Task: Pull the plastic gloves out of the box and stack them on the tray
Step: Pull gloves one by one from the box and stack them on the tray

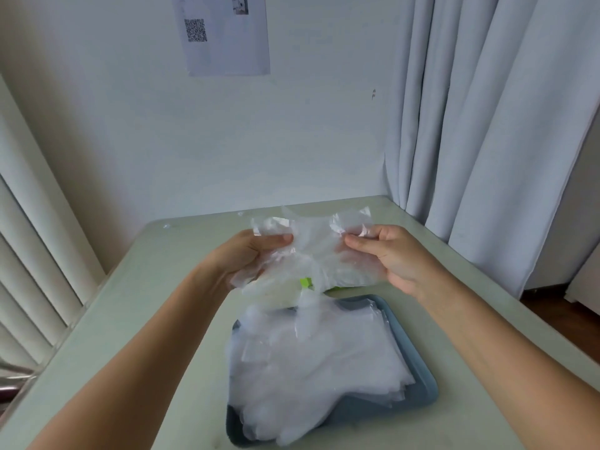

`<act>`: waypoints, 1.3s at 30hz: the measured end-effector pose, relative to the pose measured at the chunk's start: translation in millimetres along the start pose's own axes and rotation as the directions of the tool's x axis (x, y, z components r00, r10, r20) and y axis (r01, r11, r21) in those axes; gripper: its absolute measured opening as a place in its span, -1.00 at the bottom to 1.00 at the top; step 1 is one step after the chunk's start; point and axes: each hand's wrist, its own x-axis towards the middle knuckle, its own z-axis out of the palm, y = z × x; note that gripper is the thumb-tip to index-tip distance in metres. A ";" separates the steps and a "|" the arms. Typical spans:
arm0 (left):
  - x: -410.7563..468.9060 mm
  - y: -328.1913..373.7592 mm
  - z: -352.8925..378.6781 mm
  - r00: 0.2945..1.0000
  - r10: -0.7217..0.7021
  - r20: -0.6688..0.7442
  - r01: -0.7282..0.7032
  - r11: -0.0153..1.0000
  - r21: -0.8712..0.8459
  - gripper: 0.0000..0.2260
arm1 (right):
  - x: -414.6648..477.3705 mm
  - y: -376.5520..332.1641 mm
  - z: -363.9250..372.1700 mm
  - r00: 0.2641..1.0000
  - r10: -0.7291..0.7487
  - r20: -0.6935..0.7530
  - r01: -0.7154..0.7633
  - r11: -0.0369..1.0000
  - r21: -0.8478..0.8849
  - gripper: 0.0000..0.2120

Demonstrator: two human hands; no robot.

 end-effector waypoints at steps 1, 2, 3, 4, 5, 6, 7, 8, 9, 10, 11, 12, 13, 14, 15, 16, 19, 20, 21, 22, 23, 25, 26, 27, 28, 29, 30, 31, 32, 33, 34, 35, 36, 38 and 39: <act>-3.6 -0.3 2.3 0.999 -0.017 -0.030 0.018 0.999 0.036 -0.88 | -3.8 -0.4 -1.1 0.999 0.038 0.001 -0.038 0.999 0.024 -0.90; -11.1 -1.9 2.5 0.997 -0.041 -0.064 0.046 0.995 0.090 -0.86 | -11.0 0.7 -0.4 0.997 0.082 0.007 -0.083 0.996 0.035 -0.90; -18.1 -1.9 2.3 0.995 -0.034 -0.098 0.049 0.987 0.152 -0.83 | -16.0 2.8 -1.0 0.992 0.123 0.014 -0.123 0.992 0.036 -0.90; -25.2 -4.2 -0.2 0.995 0.004 -0.102 0.023 0.965 0.260 -0.81 | -22.7 6.5 -0.9 0.987 0.161 0.012 -0.161 0.987 0.018 -0.91; -28.9 -5.8 -2.5 0.995 0.006 -0.095 0.026 0.945 0.326 -0.77 | -26.3 12.2 -2.0 0.981 0.194 -0.001 -0.194 0.981 -0.010 -0.91; -34.9 -9.2 -5.4 0.997 -0.007 -0.077 0.036 0.919 0.392 -0.70 | -32.0 18.4 -2.1 0.974 0.225 -0.022 -0.226 0.973 -0.048 -0.92; -36.6 -14.2 -8.3 0.994 -0.062 -0.090 0.097 0.886 0.454 -0.64 | -35.6 25.7 -2.8 0.969 0.244 -0.049 -0.248 0.964 -0.095 -0.92; -38.8 -20.2 -10.6 0.984 -0.102 -0.144 0.161 0.856 0.491 -0.62 | -39.5 33.9 -3.8 0.964 0.253 -0.083 -0.263 0.952 -0.156 -0.91; -40.4 -26.1 -13.2 0.971 -0.108 -0.214 0.211 0.810 0.547 -0.59 | -41.3 43.9 -5.9 0.962 0.248 -0.112 -0.267 0.937 -0.226 -0.89; -43.5 -29.3 -13.4 0.943 -0.082 -0.323 0.266 0.768 0.583 -0.56 | -42.7 54.3 -7.6 0.960 0.243 -0.139 -0.275 0.913 -0.300 -0.85; -46.9 -29.8 -11.1 0.916 0.005 -0.400 0.287 0.691 0.664 -0.54 | -44.0 64.6 -9.0 0.957 0.235 -0.169 -0.283 0.881 -0.379 -0.82; -49.9 -30.6 -7.7 0.897 0.131 -0.423 0.273 0.588 0.761 -0.54 | -45.1 73.6 -9.5 0.956 0.219 -0.197 -0.287 0.843 -0.454 -0.81; -52.0 -31.9 -3.8 0.867 0.280 -0.412 0.248 0.474 0.845 -0.54 | -44.8 82.6 -10.3 0.953 0.212 -0.219 -0.296 0.812 -0.502 -0.84; -56.2 -32.5 4.1 0.828 0.416 -0.376 0.199 0.410 0.890 -0.56 | -45.5 88.5 -9.7 0.948 0.214 -0.237 -0.310 0.797 -0.518 -0.91; -60.6 -33.5 16.0 0.805 0.501 -0.316 0.114 0.392 0.913 -0.59 | -45.0 93.0 -10.1 0.941 0.218 -0.260 -0.326 0.793 -0.515 -0.94; -64.8 -37.0 30.5 0.802 0.552 -0.230 0.009 0.373 0.928 -0.62 | -43.6 96.3 -10.8 0.934 0.223 -0.280 -0.341 0.792 -0.506 -0.92; -75.0 -58.8 77.9 0.896 0.443 0.037 -0.179 0.285 0.942 -0.64 | -43.1 94.6 -9.6 0.927 0.220 -0.302 -0.353 0.782 -0.513 -0.87; -74.4 -68.5 87.6 0.936 0.342 0.079 -0.173 0.252 0.952 -0.61 | -42.3 93.5 -9.0 0.926 0.220 -0.307 -0.353 0.793 -0.497 -0.82; -71.7 -79.1 93.3 0.968 0.231 0.097 -0.146 0.206 0.968 -0.57 | -42.8 93.3 -9.0 0.923 0.231 -0.307 -0.358 0.806 -0.470 -0.80; -67.9 -88.9 96.3 0.987 0.122 0.103 -0.121 0.148 0.981 -0.54 | -43.4 91.9 -8.7 0.920 0.250 -0.302 -0.366 0.825 -0.430 -0.80; -64.8 -97.4 96.9 0.994 0.029 0.105 -0.108 0.089 0.990 -0.51 | -44.1 90.4 -8.5 0.917 0.277 -0.286 -0.374 0.844 -0.385 -0.84; -60.1 -112.1 93.5 0.989 -0.093 0.118 -0.118 0.010 0.993 -0.49 | -46.8 86.9 -8.6 0.912 0.329 -0.244 -0.401 0.840 -0.366 -0.85; -59.9 -117.2 92.0 0.983 -0.138 0.119 -0.120 0.000 0.993 -0.49 | -47.3 85.6 -9.1 0.912 0.335 -0.239 -0.406 0.824 -0.395 -0.80; -60.5 -121.1 90.9 0.979 -0.167 0.116 -0.117 0.003 0.993 -0.49 | -46.4 85.5 -10.1 0.920 0.309 -0.243 -0.388 0.808 -0.443 -0.77; -62.0 -122.7 90.5 0.977 -0.187 0.104 -0.104 0.014 0.995 -0.50 | -45.3 86.0 -10.1 0.930 0.269 -0.250 -0.362 0.786 -0.502 -0.74; -63.1 -123.7 90.1 0.976 -0.203 0.082 -0.078 0.030 0.997 -0.51 | -43.8 88.2 -10.5 0.941 0.222 -0.255 -0.332 0.753 -0.568 -0.73; -64.3 -123.9 89.6 0.975 -0.214 0.058 -0.048 0.051 0.998 -0.52 | -42.8 89.9 -10.1 0.952 0.172 -0.255 -0.300 0.702 -0.646 -0.74; -65.1 -124.2 88.8 0.974 -0.222 0.036 -0.021 0.072 0.997 -0.53 | -41.6 92.3 -10.3 0.957 0.139 -0.255 -0.284 0.640 -0.714 -0.78; -65.3 -125.2 87.4 0.975 -0.223 0.021 0.000 0.091 0.996 -0.53 | -40.0 93.7 -10.4 0.959 0.118 -0.256 -0.276 0.585 -0.763 -0.79; -66.0 -126.3 85.9 0.976 -0.219 0.012 0.011 0.103 0.995 -0.54 | -39.3 94.4 -11.1 0.958 0.118 -0.260 -0.281 0.556 -0.783 -0.78; -66.8 -127.4 84.4 0.977 -0.214 0.009 0.014 0.107 0.994 -0.54 | -38.9 93.8 -12.0 0.959 0.119 -0.258 -0.281 0.538 -0.795 -0.79; -67.4 -128.6 83.5 0.978 -0.210 0.009 0.013 0.103 0.995 -0.53 | -38.8 93.1 -13.5 0.959 0.118 -0.257 -0.279 0.531 -0.800 -0.79; -67.9 -129.5 82.7 0.978 -0.207 0.007 0.012 0.093 0.996 -0.51 | -38.6 92.1 -14.6 0.962 0.100 -0.254 -0.268 0.522 -0.810 -0.77; -67.8 -130.1 82.5 0.979 -0.201 -0.012 0.029 0.080 0.996 -0.45 | -41.4 87.3 -14.1 0.964 0.072 -0.255 -0.256 0.504 -0.825 -0.64; -67.5 -130.2 82.7 0.980 -0.199 -0.025 0.041 0.080 0.996 -0.42 | -43.7 84.7 -12.7 0.963 0.076 -0.258 -0.259 0.518 -0.815 -0.58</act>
